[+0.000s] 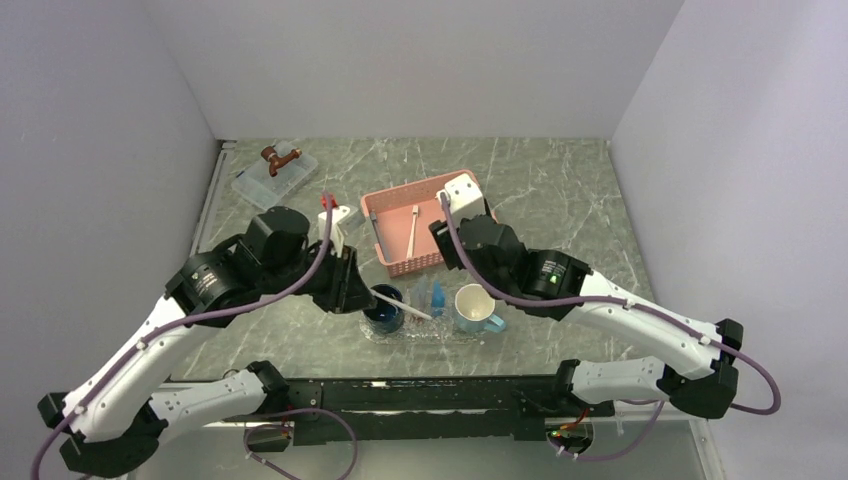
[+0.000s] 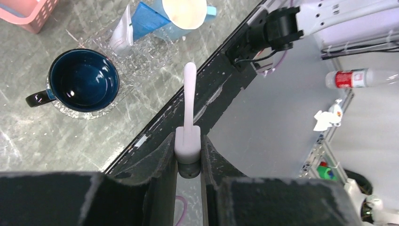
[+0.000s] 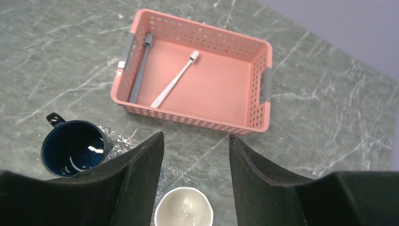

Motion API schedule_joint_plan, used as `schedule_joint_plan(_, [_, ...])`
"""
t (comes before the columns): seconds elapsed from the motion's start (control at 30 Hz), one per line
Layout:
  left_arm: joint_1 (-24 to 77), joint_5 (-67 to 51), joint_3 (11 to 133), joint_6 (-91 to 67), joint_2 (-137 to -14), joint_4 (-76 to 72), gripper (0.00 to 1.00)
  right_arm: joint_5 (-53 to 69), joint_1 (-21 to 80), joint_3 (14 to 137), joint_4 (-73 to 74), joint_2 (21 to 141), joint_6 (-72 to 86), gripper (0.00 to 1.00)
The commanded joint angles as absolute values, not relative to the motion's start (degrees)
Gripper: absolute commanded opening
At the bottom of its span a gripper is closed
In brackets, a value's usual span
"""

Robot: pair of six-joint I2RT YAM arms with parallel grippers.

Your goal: Prepare toiletry sets of a toothbrush and toothpaste on the tray

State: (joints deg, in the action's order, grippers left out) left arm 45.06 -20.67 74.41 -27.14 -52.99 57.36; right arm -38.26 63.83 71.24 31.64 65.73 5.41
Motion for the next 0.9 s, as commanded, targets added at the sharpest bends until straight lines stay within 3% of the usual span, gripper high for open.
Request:
schedule_joint_plan(0.0, [50.52,-10.49,76.99,-27.06,-55.88,59.13,0.00,-33.33,59.06,69.90,33.62,65.06,10.52,0.55])
schedule_joint_plan(0.43, [59.69,2.18,84.68,-26.48,-65.66,66.59,0.00,-25.02,49.44,62.69,31.19,63.62,14.64,0.55])
schedule_joint_plan(0.87, [60.21,3.03,87.62,-24.81,-73.69,65.48,0.00,-23.18,47.86,58.27,29.61,61.32,15.13,0.55])
